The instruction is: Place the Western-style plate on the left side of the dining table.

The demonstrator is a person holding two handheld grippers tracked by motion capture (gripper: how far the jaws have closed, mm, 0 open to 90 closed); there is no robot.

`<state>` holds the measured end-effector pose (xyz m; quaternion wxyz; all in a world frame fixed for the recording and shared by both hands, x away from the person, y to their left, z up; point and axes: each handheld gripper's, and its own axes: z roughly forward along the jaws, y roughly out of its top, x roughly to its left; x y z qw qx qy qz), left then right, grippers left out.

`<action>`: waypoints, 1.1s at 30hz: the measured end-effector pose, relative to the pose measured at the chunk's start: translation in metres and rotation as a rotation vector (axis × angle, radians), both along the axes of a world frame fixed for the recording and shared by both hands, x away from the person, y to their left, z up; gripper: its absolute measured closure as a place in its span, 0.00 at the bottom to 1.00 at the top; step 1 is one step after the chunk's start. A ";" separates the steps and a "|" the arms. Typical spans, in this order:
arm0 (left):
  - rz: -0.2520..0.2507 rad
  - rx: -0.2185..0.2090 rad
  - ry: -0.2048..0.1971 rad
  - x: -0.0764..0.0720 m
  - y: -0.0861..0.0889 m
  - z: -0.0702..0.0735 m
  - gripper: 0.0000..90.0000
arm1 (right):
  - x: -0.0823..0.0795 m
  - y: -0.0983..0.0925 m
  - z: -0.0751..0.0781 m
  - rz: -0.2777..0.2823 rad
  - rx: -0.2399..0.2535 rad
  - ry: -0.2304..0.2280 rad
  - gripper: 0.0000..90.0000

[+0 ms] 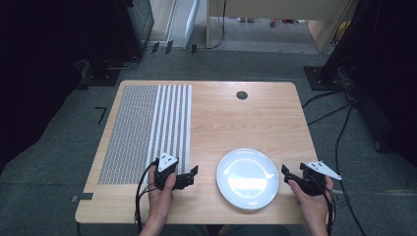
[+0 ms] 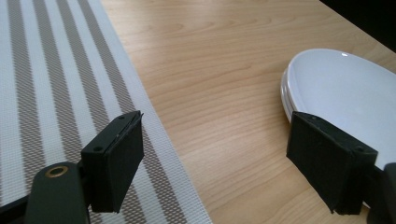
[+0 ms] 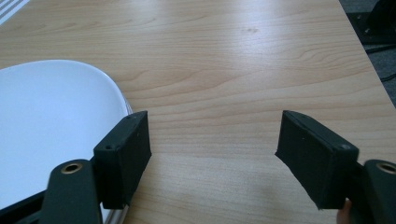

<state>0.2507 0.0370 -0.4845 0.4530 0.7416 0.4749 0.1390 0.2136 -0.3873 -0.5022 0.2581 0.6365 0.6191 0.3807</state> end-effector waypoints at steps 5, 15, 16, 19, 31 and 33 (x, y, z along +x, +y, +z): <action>-0.034 0.009 0.012 -0.006 -0.016 -0.008 0.21 | -0.001 0.008 0.001 0.015 -0.007 -0.021 0.39; -0.062 0.001 0.022 -0.013 -0.034 -0.010 0.21 | -0.005 0.016 0.003 0.070 0.012 -0.083 0.64; -0.064 -0.005 0.024 -0.014 -0.036 -0.010 0.21 | -0.006 0.016 0.004 0.074 0.027 -0.085 0.66; -0.076 -0.020 0.030 -0.017 -0.040 -0.012 0.21 | -0.006 0.016 0.004 0.100 0.089 -0.081 0.72; -0.170 -0.060 0.075 -0.026 -0.058 -0.017 0.28 | -0.003 0.014 0.000 0.124 0.206 -0.019 0.83; -0.178 -0.063 0.089 -0.027 -0.062 -0.019 0.35 | -0.003 0.015 0.000 0.134 0.217 0.008 0.85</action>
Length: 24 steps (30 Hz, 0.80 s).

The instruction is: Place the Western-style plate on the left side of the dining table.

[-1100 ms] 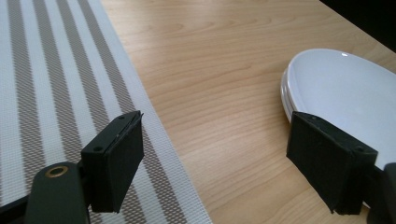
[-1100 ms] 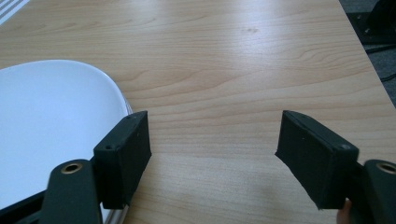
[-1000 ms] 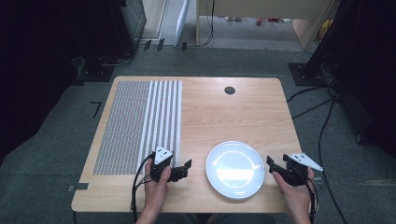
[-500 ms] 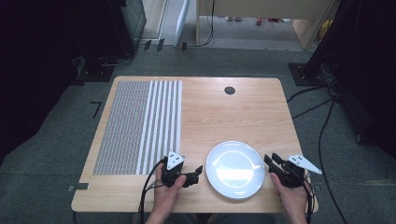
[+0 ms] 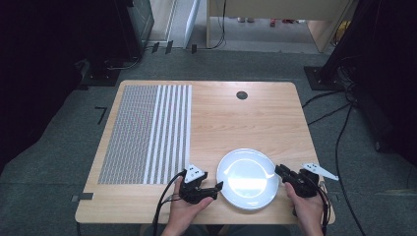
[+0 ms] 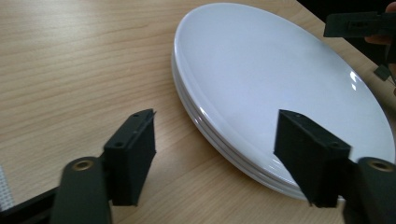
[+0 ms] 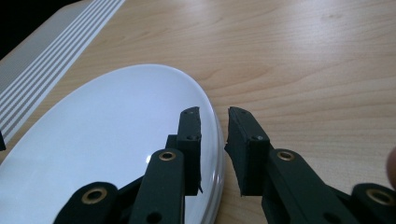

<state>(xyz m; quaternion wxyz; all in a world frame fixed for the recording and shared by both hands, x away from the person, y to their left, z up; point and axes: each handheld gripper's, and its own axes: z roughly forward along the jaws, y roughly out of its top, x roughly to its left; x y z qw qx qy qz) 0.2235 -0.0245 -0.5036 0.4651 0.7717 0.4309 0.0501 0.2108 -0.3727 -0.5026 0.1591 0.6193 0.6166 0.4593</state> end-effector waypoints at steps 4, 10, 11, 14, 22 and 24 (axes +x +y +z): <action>-0.011 0.021 0.013 -0.001 -0.004 -0.004 0.37 | 0.001 -0.002 -0.002 0.003 0.048 0.037 0.90; -0.020 0.017 0.015 -0.003 -0.006 -0.009 0.42 | 0.002 -0.005 -0.002 0.001 0.084 0.065 0.96; -0.020 0.017 0.015 -0.003 -0.006 -0.009 0.41 | 0.002 -0.005 -0.003 0.002 0.082 0.068 0.96; -0.010 -0.001 0.022 -0.002 -0.005 -0.011 0.42 | 0.003 -0.005 -0.004 0.003 0.075 0.075 0.97; -0.039 -0.022 0.009 -0.005 -0.003 -0.011 0.46 | 0.002 -0.005 -0.006 0.017 0.113 0.069 0.99; -0.048 -0.025 0.012 -0.005 -0.003 -0.012 0.46 | 0.002 -0.005 -0.006 0.018 0.117 0.069 0.99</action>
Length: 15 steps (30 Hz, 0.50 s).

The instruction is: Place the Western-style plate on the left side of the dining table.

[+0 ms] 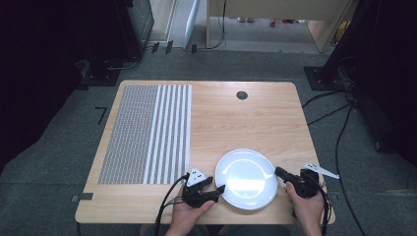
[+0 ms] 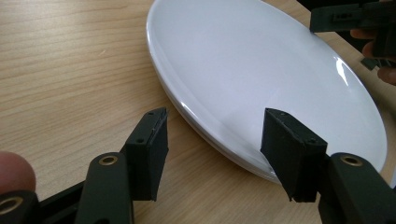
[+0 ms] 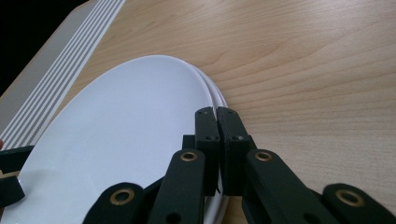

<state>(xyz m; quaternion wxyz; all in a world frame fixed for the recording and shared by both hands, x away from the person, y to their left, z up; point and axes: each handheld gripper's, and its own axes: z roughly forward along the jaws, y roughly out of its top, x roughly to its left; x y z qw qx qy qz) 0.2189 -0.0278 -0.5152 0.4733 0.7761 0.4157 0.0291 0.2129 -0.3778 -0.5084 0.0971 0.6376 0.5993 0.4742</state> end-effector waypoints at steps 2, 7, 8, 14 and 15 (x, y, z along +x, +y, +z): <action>-0.009 -0.004 0.006 0.000 0.000 0.000 0.46 | 0.000 0.000 -0.002 0.000 0.021 -0.005 0.98; -0.014 -0.024 0.010 0.001 0.002 0.000 0.47 | 0.001 -0.002 -0.004 0.004 0.056 -0.004 0.97; -0.014 -0.024 0.010 0.001 0.002 0.000 0.47 | 0.001 -0.002 -0.004 0.004 0.056 -0.004 0.97; 0.006 -0.075 0.029 0.003 0.008 -0.001 0.52 | 0.002 -0.002 -0.008 0.017 0.083 -0.023 0.92; 0.006 -0.074 0.027 0.003 0.008 -0.001 0.52 | 0.002 -0.002 -0.008 0.017 0.083 -0.023 0.92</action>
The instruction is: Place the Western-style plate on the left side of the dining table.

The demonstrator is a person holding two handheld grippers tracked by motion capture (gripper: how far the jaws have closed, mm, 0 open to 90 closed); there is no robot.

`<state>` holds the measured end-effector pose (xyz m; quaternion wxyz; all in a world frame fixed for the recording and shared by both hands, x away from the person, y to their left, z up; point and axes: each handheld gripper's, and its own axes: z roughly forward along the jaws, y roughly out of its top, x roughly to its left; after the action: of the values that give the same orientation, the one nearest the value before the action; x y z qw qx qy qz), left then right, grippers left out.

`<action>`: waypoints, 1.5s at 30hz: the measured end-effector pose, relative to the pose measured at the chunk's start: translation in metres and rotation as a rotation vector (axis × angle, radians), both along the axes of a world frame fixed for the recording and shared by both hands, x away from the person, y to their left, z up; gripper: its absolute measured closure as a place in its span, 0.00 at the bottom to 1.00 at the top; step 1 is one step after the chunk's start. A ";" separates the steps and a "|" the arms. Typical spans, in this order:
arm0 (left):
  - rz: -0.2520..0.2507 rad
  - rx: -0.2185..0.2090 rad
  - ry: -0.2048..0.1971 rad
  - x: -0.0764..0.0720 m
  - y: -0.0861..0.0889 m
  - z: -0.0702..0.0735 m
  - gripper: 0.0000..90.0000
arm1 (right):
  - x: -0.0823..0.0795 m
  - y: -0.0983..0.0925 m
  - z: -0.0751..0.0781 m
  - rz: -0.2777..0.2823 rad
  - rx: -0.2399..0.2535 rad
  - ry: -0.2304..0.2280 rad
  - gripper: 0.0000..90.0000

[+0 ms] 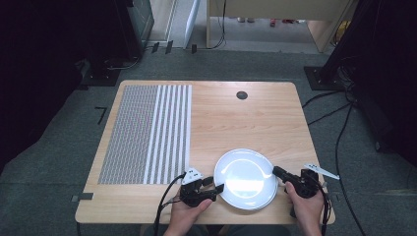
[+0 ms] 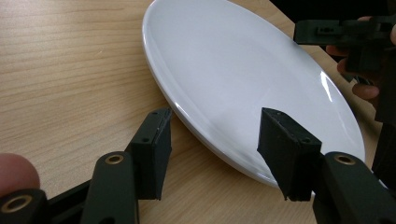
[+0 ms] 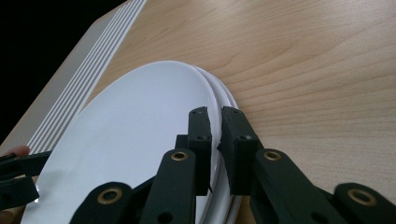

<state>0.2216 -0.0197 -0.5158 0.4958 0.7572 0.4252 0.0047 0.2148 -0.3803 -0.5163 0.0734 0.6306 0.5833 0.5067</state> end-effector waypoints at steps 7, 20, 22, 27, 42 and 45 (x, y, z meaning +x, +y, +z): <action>0.009 -0.026 -0.012 -0.001 0.003 0.001 0.59 | 0.000 0.001 -0.002 -0.021 0.017 0.007 0.93; 0.002 -0.014 0.002 0.000 0.002 0.000 0.54 | -0.001 -0.002 -0.005 -0.030 0.077 0.019 0.93; -0.014 -0.007 0.016 0.001 0.001 -0.001 0.54 | -0.001 -0.002 -0.005 -0.028 0.077 0.016 0.93; -0.015 0.010 0.005 0.000 -0.001 -0.001 0.54 | 0.000 0.002 -0.006 -0.002 0.082 0.019 0.93; 0.038 -0.069 0.043 0.002 0.011 -0.001 0.53 | 0.001 0.011 -0.008 0.033 0.104 0.026 0.93; 0.041 -0.044 0.060 0.002 0.017 0.001 0.54 | 0.001 0.010 -0.008 0.033 0.110 0.029 0.93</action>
<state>0.2238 -0.0028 -0.5150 0.4993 0.7370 0.4553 -0.0170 0.2155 -0.3699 -0.5244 0.0216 0.6313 0.5659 0.5299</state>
